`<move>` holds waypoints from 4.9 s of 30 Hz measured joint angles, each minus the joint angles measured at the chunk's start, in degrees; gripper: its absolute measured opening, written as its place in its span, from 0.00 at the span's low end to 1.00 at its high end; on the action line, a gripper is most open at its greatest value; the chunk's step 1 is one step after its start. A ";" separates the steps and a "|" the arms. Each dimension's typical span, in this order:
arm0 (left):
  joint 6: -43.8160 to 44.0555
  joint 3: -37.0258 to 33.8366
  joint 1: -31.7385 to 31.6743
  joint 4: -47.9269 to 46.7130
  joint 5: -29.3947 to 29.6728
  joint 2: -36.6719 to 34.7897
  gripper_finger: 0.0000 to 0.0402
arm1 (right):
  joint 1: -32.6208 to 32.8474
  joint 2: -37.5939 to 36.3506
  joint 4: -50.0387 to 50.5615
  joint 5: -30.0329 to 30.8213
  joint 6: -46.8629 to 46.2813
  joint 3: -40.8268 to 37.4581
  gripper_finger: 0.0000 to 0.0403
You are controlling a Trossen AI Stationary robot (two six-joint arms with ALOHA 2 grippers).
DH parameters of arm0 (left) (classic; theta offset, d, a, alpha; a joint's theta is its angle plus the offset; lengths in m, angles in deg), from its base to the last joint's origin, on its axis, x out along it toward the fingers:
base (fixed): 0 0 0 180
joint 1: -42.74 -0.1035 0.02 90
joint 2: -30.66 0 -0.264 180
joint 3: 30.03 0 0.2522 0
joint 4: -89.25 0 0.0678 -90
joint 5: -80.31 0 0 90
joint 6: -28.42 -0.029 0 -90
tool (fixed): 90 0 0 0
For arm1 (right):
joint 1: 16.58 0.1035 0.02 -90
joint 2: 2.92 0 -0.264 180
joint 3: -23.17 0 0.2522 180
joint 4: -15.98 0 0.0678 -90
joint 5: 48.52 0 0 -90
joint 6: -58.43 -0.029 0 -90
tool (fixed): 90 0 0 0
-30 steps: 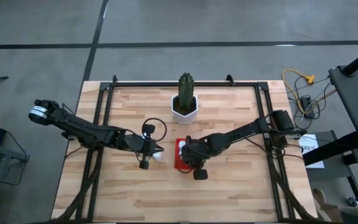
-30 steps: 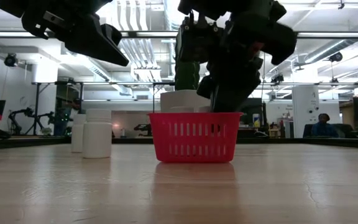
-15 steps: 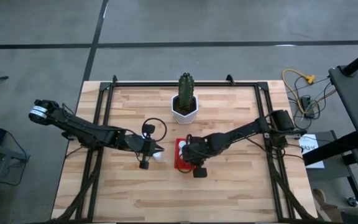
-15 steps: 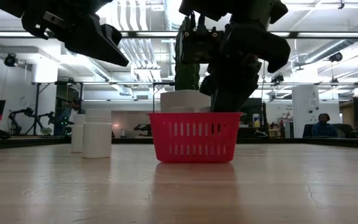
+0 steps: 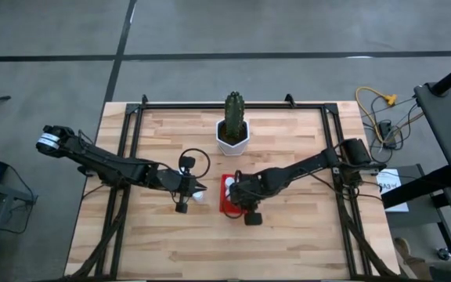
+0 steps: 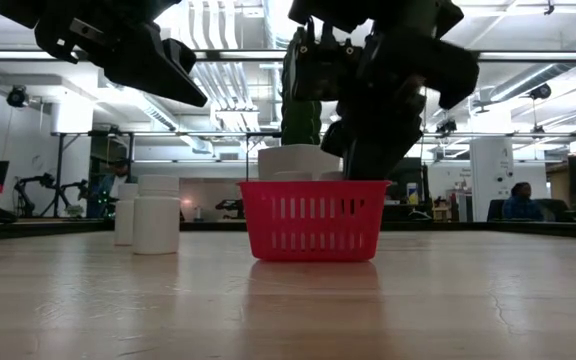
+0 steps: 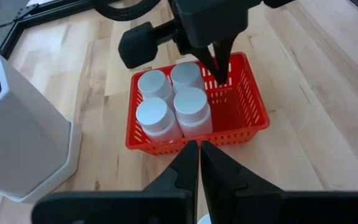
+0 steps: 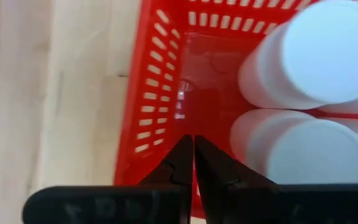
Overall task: Pick and place pill bottles into a basket
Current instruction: Put the white pill bottle into the red bin
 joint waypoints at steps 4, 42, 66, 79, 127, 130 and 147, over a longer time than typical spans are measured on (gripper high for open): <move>0.00 0.00 0.01 0.00 0.01 0.00 0.00 | 0.28 -0.85 -0.27 -1.48 0.06 0.09 0.02; -0.52 -19.82 0.04 12.93 1.59 -25.49 0.00 | 2.50 -48.11 -35.51 22.61 7.19 -41.64 0.02; -4.37 -23.74 -0.07 16.51 2.98 -20.42 0.00 | 2.50 -61.71 -49.25 22.43 10.12 -61.12 0.02; -4.46 -23.74 -0.11 15.72 10.86 -22.56 0.14 | 2.50 -61.71 -49.12 22.43 10.13 -61.16 0.02; 8.62 -24.20 -6.24 -0.57 9.36 -25.29 0.75 | 2.50 -61.66 -48.26 22.37 7.06 -62.55 0.02; 8.55 -24.20 -8.20 -0.56 3.84 -25.31 0.75 | 2.50 -61.66 -48.30 22.37 7.08 -62.69 0.02; 5.62 -24.27 -14.47 -2.70 -3.78 -24.16 0.75 | 2.50 -61.66 -48.33 22.39 7.10 -62.69 0.02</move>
